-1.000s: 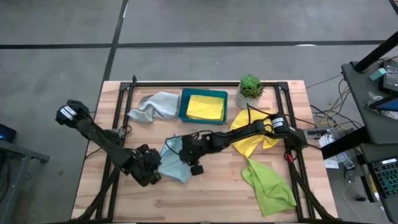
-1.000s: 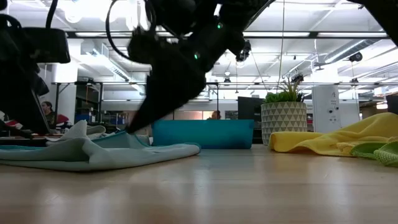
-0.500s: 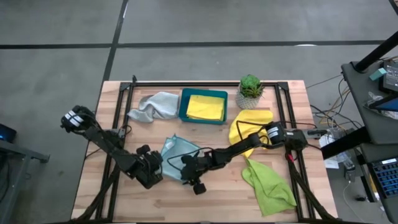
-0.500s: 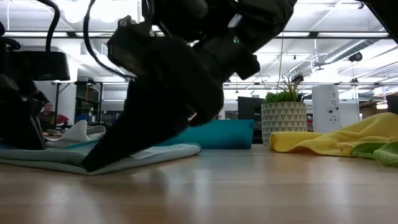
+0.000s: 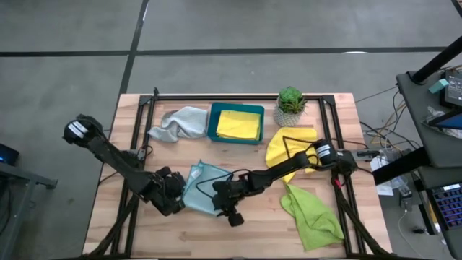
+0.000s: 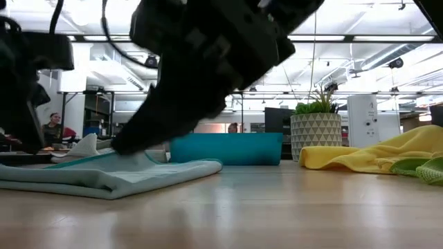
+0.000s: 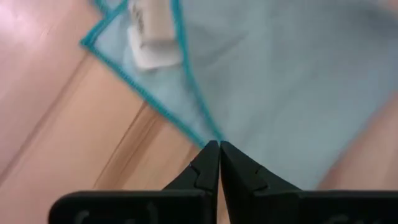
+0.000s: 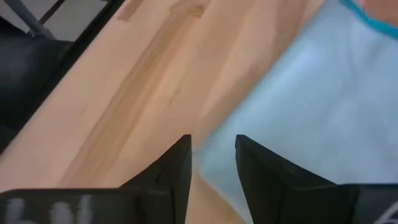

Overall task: Fold microfiber towels
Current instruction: Fold the light blue microfiber cloth, then put the folded light blue microfiber cloth into the bin

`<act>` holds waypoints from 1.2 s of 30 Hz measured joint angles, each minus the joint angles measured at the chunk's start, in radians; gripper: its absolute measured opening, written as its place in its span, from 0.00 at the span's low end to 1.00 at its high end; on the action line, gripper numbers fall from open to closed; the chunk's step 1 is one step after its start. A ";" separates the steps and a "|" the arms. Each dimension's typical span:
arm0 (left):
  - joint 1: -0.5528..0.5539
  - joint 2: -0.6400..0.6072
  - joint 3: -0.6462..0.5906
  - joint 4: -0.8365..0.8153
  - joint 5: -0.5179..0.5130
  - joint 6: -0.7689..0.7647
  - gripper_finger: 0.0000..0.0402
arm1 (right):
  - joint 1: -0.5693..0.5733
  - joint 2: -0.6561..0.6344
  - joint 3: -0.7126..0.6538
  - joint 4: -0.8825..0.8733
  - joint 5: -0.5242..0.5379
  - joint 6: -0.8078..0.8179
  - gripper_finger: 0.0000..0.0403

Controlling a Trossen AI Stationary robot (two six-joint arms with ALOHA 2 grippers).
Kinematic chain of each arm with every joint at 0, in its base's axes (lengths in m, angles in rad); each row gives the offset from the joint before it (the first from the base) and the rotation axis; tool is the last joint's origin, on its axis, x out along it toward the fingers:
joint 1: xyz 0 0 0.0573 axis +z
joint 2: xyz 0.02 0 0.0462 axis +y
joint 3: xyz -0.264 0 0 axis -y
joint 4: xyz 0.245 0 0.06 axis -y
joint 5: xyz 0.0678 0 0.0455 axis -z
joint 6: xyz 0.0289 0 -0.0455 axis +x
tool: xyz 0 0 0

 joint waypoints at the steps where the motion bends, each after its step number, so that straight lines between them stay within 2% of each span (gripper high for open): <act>1: 0.000 -0.009 0.002 0.017 -0.021 0.010 0.00 | 0.000 -0.010 0.000 -0.010 0.004 -0.003 0.29; 7: 0.030 -0.005 0.007 0.245 -0.217 0.232 0.00 | 0.002 -0.077 -0.001 -0.120 0.021 -0.034 0.29; 9: 0.066 0.015 0.007 0.306 -0.247 0.318 0.00 | 0.001 -0.103 -0.005 -0.152 0.084 -0.054 0.29; 15: 0.210 0.090 0.006 0.420 -0.255 0.497 0.00 | -0.010 -0.193 -0.097 -0.198 0.302 -0.078 0.29; 19: 0.288 0.142 0.005 0.418 -0.253 0.547 0.00 | -0.036 -0.256 -0.190 -0.153 0.346 -0.039 0.29; 25: 0.351 0.188 0.003 0.332 -0.233 0.575 0.00 | -0.060 -0.299 -0.324 -0.029 0.346 0.038 0.29; 30: 0.373 0.185 0.002 0.165 -0.190 0.539 0.00 | -0.062 -0.303 -0.391 0.048 0.346 0.074 0.29; 36: 0.379 0.182 0.000 0.131 -0.190 0.547 0.00 | -0.064 -0.303 -0.438 0.125 0.346 0.116 0.29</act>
